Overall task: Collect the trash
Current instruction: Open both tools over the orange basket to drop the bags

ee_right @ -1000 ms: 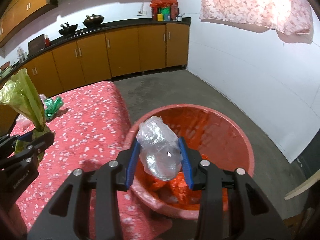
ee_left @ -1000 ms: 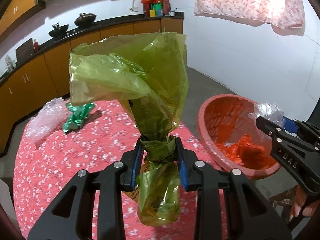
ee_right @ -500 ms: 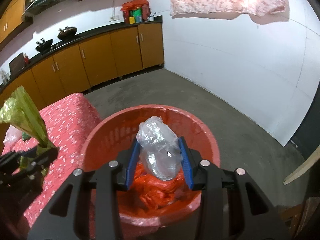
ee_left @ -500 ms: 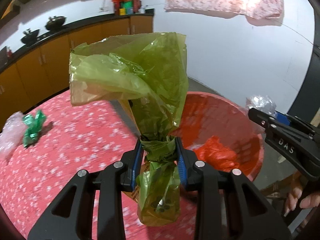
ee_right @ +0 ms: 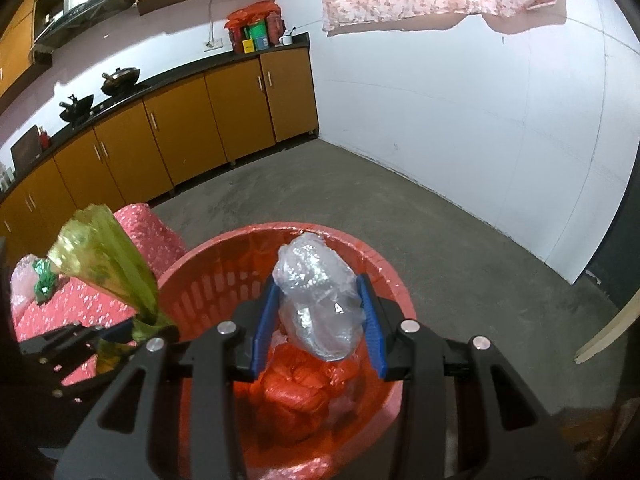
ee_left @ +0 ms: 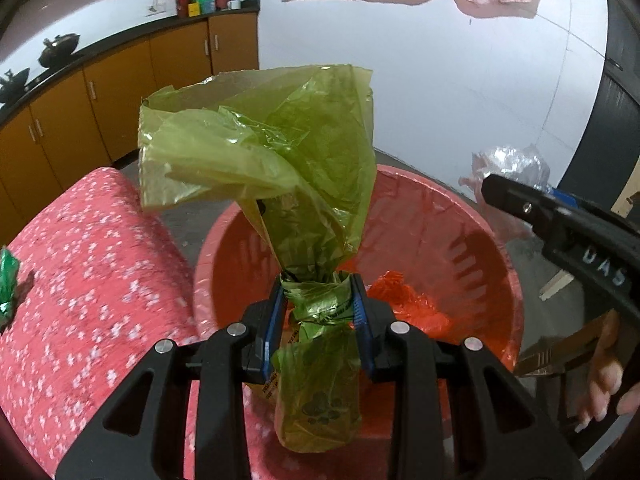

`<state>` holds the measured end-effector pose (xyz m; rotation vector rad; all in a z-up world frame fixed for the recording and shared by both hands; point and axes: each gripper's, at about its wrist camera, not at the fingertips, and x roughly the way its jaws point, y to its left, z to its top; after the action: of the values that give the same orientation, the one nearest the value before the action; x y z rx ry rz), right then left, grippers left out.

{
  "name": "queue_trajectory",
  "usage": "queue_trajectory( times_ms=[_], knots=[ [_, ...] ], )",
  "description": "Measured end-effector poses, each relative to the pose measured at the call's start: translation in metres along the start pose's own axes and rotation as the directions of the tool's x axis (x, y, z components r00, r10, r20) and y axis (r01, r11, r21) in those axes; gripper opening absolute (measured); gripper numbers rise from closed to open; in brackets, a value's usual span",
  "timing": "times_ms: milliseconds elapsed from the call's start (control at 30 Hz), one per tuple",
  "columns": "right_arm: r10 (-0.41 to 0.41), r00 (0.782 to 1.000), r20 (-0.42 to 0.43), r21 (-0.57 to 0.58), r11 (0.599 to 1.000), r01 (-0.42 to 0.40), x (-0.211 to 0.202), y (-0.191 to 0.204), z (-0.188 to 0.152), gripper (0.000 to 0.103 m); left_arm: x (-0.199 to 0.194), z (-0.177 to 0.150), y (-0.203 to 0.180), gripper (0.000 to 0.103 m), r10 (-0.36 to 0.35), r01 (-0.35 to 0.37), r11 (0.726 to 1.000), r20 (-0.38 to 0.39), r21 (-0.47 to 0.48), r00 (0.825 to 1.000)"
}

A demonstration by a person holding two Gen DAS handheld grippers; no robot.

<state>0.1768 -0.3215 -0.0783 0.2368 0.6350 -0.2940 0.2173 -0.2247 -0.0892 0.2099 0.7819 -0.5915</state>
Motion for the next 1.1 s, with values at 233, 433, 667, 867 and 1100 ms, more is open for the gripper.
queue_trajectory(
  times_ms=[233,433,667,867,1100],
  knots=[
    [0.064,0.998,0.005,0.033,0.997,-0.064,0.008,-0.007,0.004,0.042,0.013,0.003,0.0,0.037,-0.027,0.027,1.0,-0.025,0.009,0.999],
    [0.09,0.996,0.008,0.054,0.994,-0.09,0.007,-0.009,0.004,0.049,0.014,-0.001,0.001,0.048,-0.046,0.046,0.999,-0.041,0.014,0.998],
    [0.057,0.998,0.033,0.047,0.997,-0.059,-0.003,-0.007,0.004,0.065,0.0,-0.008,0.014,0.049,-0.009,0.009,1.0,-0.024,-0.011,1.0],
    [0.048,0.996,0.069,-0.026,0.999,-0.046,-0.013,0.019,0.005,0.085,-0.031,-0.023,0.053,0.067,0.116,-0.112,0.989,0.038,-0.101,0.992],
    [0.114,0.992,0.059,-0.141,0.984,-0.105,-0.019,0.078,0.001,0.095,-0.081,-0.051,0.124,0.071,0.314,-0.295,0.932,0.061,-0.212,0.947]
  ],
)
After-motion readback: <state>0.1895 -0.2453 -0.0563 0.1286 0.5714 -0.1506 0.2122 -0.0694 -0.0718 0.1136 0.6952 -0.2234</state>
